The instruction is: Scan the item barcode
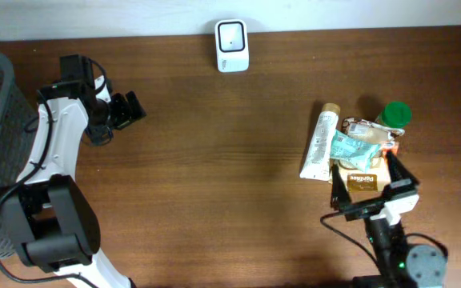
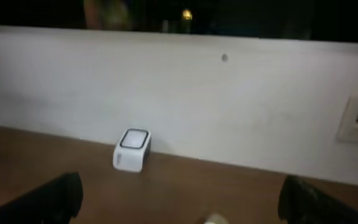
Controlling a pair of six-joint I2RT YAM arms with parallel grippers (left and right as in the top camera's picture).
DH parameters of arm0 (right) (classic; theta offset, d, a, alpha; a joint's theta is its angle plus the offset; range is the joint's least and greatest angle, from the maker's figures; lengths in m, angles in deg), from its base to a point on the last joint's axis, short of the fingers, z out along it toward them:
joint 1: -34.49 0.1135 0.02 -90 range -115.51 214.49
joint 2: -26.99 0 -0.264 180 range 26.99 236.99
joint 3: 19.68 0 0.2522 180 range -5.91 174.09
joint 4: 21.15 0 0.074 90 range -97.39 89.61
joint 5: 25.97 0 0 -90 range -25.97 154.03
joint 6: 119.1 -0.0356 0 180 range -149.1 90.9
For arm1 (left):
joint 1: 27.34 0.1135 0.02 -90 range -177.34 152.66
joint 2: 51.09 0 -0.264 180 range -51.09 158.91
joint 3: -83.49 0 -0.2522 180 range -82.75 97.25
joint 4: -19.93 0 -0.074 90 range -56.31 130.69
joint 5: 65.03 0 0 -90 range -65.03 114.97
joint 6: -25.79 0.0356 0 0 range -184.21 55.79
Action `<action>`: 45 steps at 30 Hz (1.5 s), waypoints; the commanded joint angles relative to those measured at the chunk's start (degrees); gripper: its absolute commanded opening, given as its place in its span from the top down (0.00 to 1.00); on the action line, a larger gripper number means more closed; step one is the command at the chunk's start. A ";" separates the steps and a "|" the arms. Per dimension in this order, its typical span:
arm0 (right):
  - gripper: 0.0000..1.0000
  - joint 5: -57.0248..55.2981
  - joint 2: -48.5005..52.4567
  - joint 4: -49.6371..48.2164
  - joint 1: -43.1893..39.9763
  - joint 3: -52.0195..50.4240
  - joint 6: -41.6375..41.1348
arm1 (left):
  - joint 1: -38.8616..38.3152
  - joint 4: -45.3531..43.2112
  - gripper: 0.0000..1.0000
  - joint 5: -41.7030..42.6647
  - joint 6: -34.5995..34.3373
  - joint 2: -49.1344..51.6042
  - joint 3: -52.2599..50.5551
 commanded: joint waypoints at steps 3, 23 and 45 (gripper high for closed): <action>0.01 -0.15 -6.78 -4.59 0.79 -13.11 -0.42 | 0.00 -0.13 0.01 -0.20 0.48 -0.81 0.42; 0.02 -3.17 -6.56 5.95 0.72 -13.11 -0.44 | -0.81 -0.11 0.01 -0.24 0.48 -8.46 0.42; 0.02 -3.17 -6.56 5.95 0.72 -13.11 -0.44 | -4.81 -55.47 0.01 -14.73 28.02 -107.82 -84.08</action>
